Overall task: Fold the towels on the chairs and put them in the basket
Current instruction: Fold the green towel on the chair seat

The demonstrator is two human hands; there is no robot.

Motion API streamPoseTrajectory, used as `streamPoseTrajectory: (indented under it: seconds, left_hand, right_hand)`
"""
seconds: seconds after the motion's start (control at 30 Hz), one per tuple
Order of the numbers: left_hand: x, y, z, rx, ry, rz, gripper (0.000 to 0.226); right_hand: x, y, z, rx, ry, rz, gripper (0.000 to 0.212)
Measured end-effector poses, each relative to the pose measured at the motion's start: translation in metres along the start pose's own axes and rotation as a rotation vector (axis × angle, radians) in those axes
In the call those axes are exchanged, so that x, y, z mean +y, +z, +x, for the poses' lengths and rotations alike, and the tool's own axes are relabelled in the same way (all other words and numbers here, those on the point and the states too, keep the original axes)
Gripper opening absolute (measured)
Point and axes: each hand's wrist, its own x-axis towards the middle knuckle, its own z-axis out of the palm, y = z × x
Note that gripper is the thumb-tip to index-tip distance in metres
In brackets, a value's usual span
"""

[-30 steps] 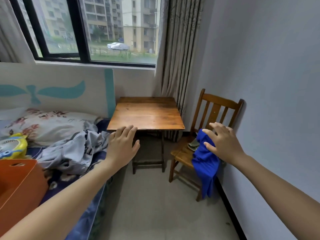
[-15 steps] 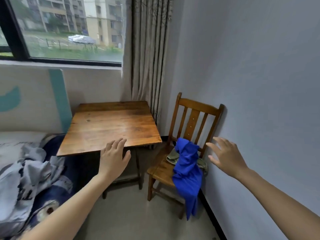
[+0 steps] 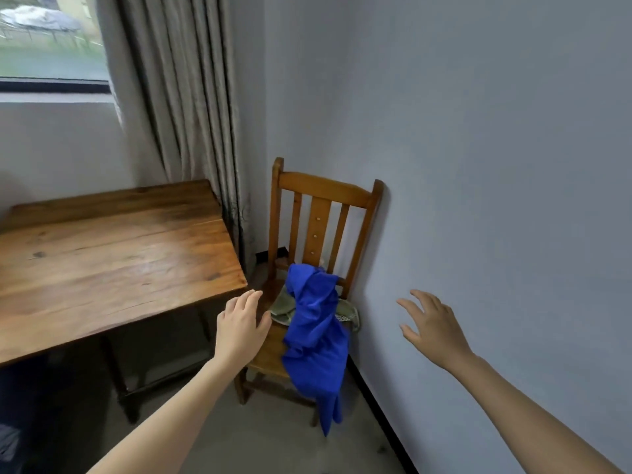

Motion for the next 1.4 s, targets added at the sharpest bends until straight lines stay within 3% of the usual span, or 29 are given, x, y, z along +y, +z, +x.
streamPoseTrajectory:
  seconds: [0.4,0.73,1.17,1.4]
  left_hand:
    - [0.025,0.11,0.044,-0.15,-0.311,0.005,0.047]
    - [-0.036,0.133,0.067,-0.231,-0.536,0.059,0.043]
    - [-0.099,0.172,0.16,-0.544,-0.612,-0.1,0.034]
    - [-0.143,0.235,0.184,-0.464,-0.807,-0.272,0.03]
  right_hand:
    - [0.05,0.087,0.116,-0.242,-0.059,0.209,0.049]
    - [-0.008,0.153,0.178,-0.411,-0.226,0.231,0.047]
    - [-0.08,0.224,0.266,-0.583,-0.141,0.277,0.038]
    - [-0.112,0.311,0.297,-0.626,-0.178,0.323,0.034]
